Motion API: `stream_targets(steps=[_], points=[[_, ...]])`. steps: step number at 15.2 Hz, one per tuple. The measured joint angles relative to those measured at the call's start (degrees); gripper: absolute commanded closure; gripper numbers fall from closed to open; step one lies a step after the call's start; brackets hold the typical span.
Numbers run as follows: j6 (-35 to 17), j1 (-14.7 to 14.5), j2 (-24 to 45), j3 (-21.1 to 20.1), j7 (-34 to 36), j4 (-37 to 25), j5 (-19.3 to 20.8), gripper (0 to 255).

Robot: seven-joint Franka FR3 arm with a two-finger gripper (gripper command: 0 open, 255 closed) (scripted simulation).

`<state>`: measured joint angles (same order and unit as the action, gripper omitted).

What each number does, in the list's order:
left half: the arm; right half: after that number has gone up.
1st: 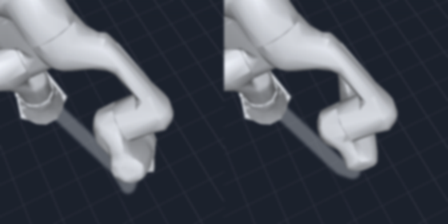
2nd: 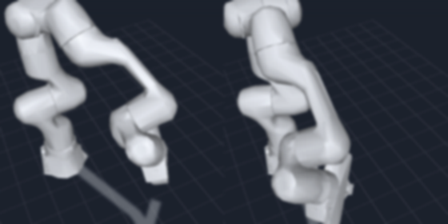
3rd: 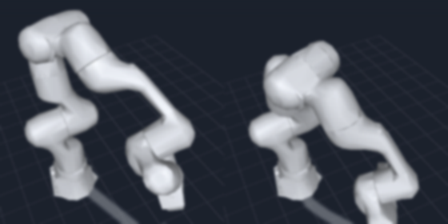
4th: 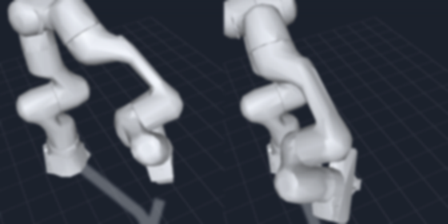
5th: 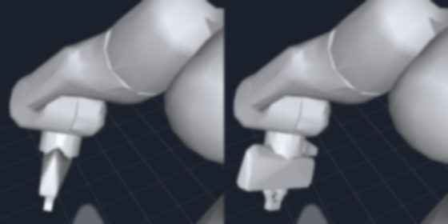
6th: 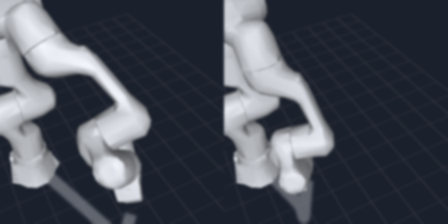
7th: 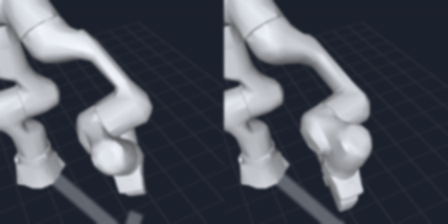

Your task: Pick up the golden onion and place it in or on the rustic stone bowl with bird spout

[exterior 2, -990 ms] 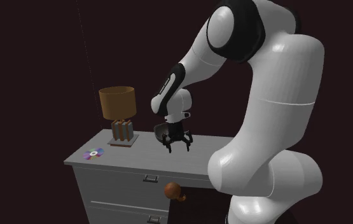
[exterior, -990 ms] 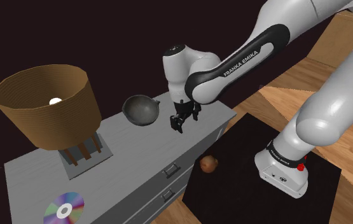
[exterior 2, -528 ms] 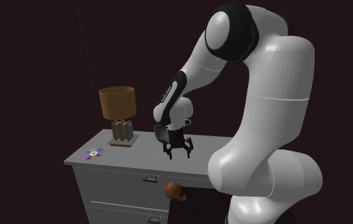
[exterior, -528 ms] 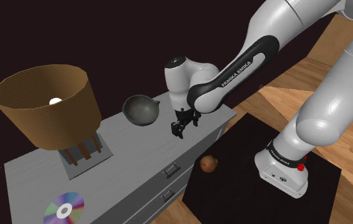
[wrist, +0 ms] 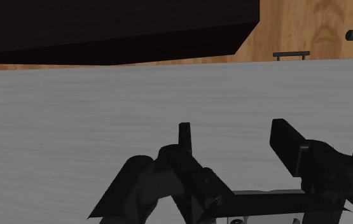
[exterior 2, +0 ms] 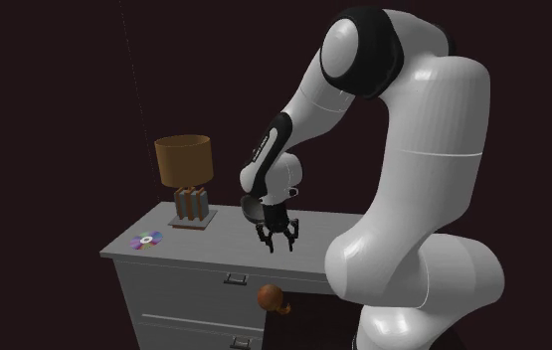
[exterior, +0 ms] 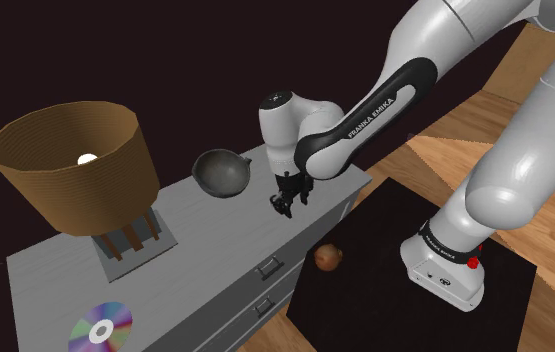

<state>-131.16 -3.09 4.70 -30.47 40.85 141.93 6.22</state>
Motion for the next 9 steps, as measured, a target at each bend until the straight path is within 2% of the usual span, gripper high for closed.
stream_targets(steps=[8,9], points=[[0.0,0.0,0.0,0.0,0.0,0.0,0.0,255],[0.0,0.0,0.0,0.0,0.0,0.0,0.0,0]])
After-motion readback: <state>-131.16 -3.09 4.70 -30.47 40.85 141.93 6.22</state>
